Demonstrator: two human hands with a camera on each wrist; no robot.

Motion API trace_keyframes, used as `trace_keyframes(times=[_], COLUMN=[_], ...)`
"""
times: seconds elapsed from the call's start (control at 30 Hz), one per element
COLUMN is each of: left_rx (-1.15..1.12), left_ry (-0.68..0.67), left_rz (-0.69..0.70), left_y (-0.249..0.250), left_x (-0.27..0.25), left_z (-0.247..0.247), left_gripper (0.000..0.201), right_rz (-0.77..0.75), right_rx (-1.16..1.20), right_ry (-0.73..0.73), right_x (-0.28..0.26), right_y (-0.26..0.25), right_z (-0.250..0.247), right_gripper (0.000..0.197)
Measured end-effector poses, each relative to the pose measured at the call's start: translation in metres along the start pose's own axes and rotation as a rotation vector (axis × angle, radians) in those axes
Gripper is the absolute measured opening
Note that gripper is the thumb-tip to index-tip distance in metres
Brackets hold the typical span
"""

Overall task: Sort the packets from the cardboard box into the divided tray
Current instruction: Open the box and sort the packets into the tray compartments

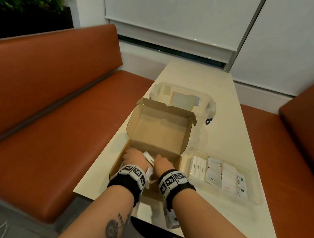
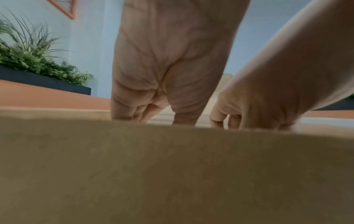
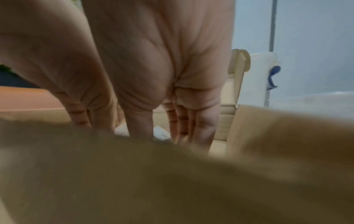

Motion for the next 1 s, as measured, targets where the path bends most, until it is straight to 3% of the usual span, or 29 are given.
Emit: trace_keyframes(times=[0.07, 0.23, 0.37, 0.5, 0.7, 0.77, 1.0], left_rx=[0.010, 0.068, 0.021, 0.084, 0.144, 0.146, -0.031], left_ry=[-0.042, -0.046, -0.044, -0.194, -0.248, -0.264, -0.274], left_rz=[0.020, -0.007, 0.061, 0.128, 0.193, 0.215, 0.083], left_y=[-0.001, -0.002, -0.007, -0.001, 0.003, 0.004, 0.002], left_x=[0.002, 0.002, 0.006, 0.005, 0.006, 0.007, 0.006], left_z=[0.001, -0.002, 0.005, -0.005, -0.003, 0.003, 0.008], left_gripper=[0.036, 0.036, 0.038, 0.032, 0.035, 0.035, 0.034], right_rz=[0.020, 0.010, -0.012, -0.013, -0.003, -0.006, 0.037], right_rx=[0.009, -0.056, -0.086, -0.120, -0.108, -0.093, 0.014], right_ry=[0.002, -0.016, -0.072, -0.166, -0.141, -0.125, -0.118], right_x=[0.001, 0.006, 0.010, 0.012, 0.011, 0.012, 0.012], right_y=[0.002, 0.004, 0.003, 0.001, -0.001, 0.000, 0.009], right_z=[-0.001, 0.000, -0.002, -0.004, -0.001, -0.001, 0.004], right_gripper=[0.057, 0.063, 0.049, 0.030, 0.017, 0.018, 0.041])
Point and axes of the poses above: each hand's wrist, its own x-axis towards the middle knuckle, its own z-axis out of the palm, y = z × x, the point moved 1 cm from there along x, towards the middle knuckle, and after that the axes turned 2 degrees about y, right-handed, at the moved point
